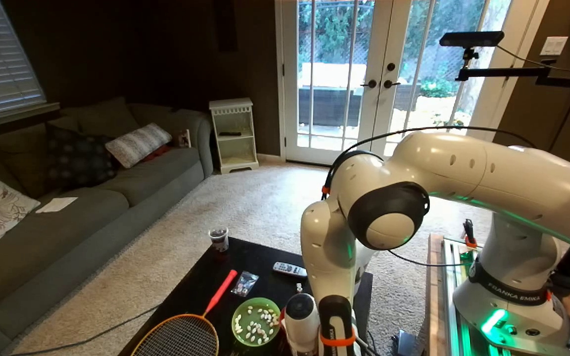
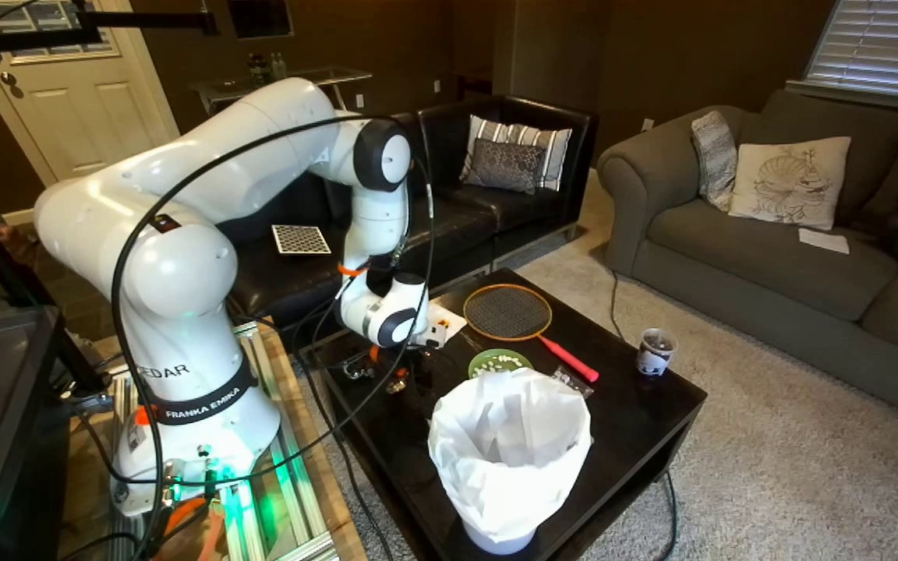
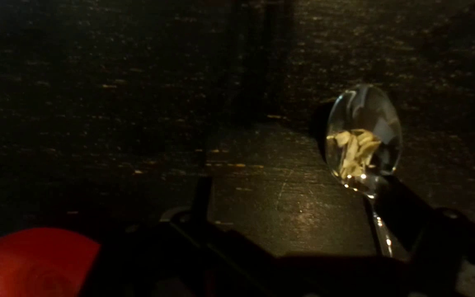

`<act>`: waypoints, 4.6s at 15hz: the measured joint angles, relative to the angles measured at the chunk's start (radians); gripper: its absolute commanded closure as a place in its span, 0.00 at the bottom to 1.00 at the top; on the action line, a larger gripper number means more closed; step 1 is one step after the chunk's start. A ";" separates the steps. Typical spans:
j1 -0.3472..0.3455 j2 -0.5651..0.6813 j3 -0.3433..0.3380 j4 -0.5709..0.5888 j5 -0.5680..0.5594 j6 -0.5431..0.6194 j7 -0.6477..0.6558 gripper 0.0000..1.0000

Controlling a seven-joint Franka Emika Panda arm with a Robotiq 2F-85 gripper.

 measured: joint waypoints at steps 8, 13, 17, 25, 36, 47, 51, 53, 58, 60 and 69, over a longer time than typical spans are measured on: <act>0.040 -0.014 0.013 0.047 -0.006 0.018 -0.052 0.00; 0.016 0.006 0.034 0.141 -0.050 -0.093 -0.125 0.00; -0.026 0.041 0.056 0.231 -0.094 -0.209 -0.170 0.00; -0.039 0.131 0.057 0.370 -0.122 -0.295 -0.180 0.05; -0.037 0.122 0.053 0.400 -0.132 -0.351 -0.180 0.77; -0.036 0.109 0.054 0.401 -0.133 -0.381 -0.180 0.97; -0.030 0.108 0.049 0.402 -0.134 -0.383 -0.178 0.97; -0.016 0.108 0.038 0.405 -0.139 -0.388 -0.173 0.97; 0.031 0.093 0.003 0.427 -0.163 -0.413 -0.167 0.97; 0.044 0.080 -0.008 0.430 -0.177 -0.423 -0.166 0.97; 0.047 0.032 -0.037 0.445 -0.236 -0.498 -0.168 0.97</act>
